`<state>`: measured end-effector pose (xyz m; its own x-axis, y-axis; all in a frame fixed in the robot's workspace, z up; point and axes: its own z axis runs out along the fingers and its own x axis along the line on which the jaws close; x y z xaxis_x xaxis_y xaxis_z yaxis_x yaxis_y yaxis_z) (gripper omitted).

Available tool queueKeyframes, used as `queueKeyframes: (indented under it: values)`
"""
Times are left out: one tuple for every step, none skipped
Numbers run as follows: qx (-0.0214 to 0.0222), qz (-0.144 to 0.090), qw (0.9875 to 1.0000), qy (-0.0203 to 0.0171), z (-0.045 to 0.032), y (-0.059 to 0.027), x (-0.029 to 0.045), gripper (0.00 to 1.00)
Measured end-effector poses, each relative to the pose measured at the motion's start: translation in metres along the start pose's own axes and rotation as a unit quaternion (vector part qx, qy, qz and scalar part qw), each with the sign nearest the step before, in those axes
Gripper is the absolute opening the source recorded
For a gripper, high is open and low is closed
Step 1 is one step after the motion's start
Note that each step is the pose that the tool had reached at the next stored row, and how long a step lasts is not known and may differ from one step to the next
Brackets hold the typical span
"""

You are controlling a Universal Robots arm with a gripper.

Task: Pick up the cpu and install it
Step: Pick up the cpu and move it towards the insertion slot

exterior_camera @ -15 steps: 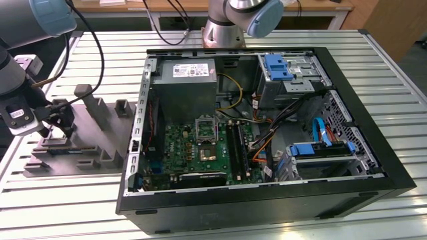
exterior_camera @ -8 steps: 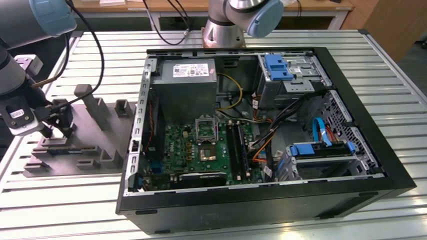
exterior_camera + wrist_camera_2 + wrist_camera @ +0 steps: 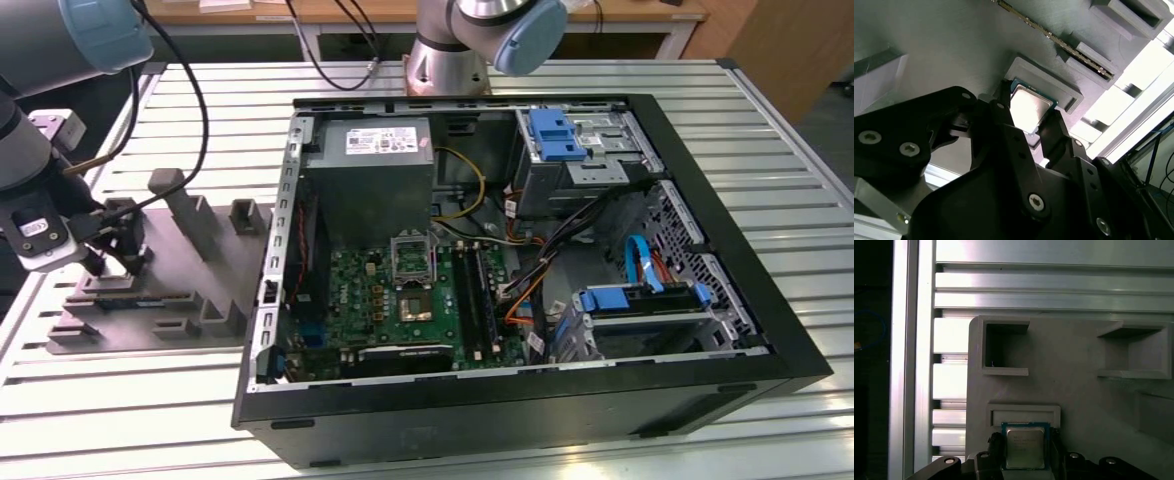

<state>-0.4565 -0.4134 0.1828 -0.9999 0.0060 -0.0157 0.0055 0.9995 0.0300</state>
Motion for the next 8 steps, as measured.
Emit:
queueKeyframes:
  values:
    - [0.0000,0.000,1.0000,-0.0001,-0.0001,0.0000,0.0000,0.47]
    - [0.0000,0.000,1.0000,0.0000,-0.0004,0.0000,-0.0001,0.47]
    - [0.0001,0.000,1.0000,0.0001,-0.0010,0.0000,0.0000,0.47]
    - [0.0001,0.000,1.0000,0.0001,-0.0015,0.0000,0.0000,0.47]
    - [0.0001,0.000,1.0000,0.0001,-0.0021,0.0000,0.0000,0.47]
    - [0.0001,0.000,1.0000,0.0001,-0.0027,0.0001,0.0000,0.47]
    - [0.0001,0.000,1.0000,0.0001,-0.0034,0.0001,0.0000,0.47]
    - [0.0001,0.000,1.0000,0.0001,-0.0042,0.0001,-0.0001,0.47]
